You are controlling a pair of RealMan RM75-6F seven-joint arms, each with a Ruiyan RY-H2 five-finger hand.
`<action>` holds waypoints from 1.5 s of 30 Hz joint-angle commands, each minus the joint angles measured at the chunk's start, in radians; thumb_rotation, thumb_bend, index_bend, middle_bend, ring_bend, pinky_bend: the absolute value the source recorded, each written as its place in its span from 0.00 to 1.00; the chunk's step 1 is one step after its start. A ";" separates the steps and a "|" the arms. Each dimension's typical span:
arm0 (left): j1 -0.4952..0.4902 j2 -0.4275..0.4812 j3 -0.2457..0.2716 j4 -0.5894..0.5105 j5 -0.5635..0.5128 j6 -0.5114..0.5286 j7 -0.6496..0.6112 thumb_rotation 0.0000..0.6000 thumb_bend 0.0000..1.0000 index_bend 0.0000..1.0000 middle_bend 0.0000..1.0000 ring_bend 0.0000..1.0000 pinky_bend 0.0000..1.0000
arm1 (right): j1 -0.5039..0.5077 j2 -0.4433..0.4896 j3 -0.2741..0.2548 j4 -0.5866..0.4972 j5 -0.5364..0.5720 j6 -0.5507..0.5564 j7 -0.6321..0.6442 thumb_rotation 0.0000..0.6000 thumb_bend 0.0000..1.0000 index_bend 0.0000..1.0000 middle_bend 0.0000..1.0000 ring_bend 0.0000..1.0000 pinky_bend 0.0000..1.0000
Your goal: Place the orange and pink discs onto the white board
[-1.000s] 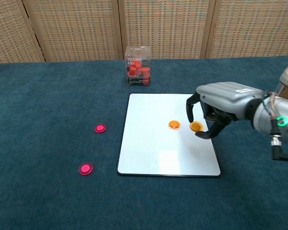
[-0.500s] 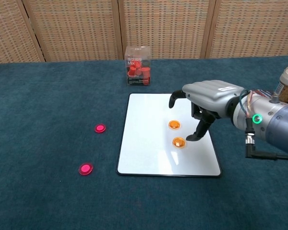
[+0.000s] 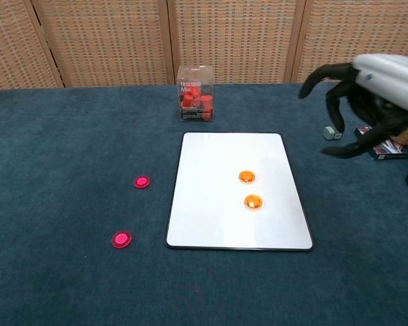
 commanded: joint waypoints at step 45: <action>-0.487 -0.289 -0.131 0.111 0.078 -0.416 0.196 1.00 0.00 0.41 1.00 1.00 0.88 | -0.331 0.082 -0.092 0.393 -0.157 0.219 0.378 1.00 0.00 0.00 0.00 0.00 0.00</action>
